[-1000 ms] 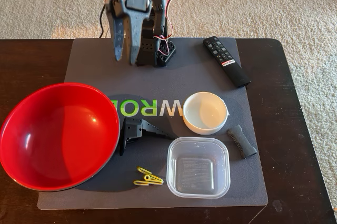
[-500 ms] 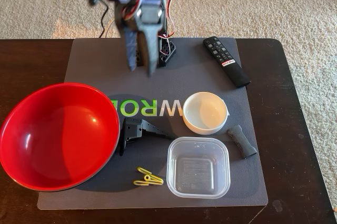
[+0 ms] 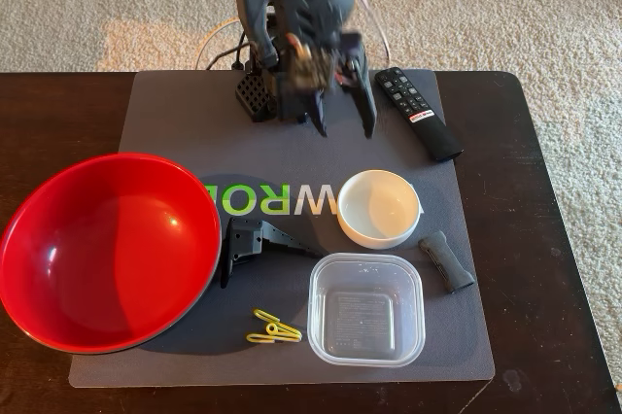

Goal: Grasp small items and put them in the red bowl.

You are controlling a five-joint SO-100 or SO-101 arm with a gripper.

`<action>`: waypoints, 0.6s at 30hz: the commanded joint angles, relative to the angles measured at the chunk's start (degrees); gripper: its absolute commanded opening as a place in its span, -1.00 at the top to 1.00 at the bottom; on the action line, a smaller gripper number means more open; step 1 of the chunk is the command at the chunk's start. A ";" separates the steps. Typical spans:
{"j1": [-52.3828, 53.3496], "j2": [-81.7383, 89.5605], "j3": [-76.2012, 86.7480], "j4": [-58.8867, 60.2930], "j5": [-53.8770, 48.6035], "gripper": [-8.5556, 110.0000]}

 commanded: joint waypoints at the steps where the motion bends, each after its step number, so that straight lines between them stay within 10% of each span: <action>1: -0.62 -10.90 -0.44 -4.48 -0.26 0.48; 18: -0.62 -49.13 -14.24 -11.34 -9.14 0.68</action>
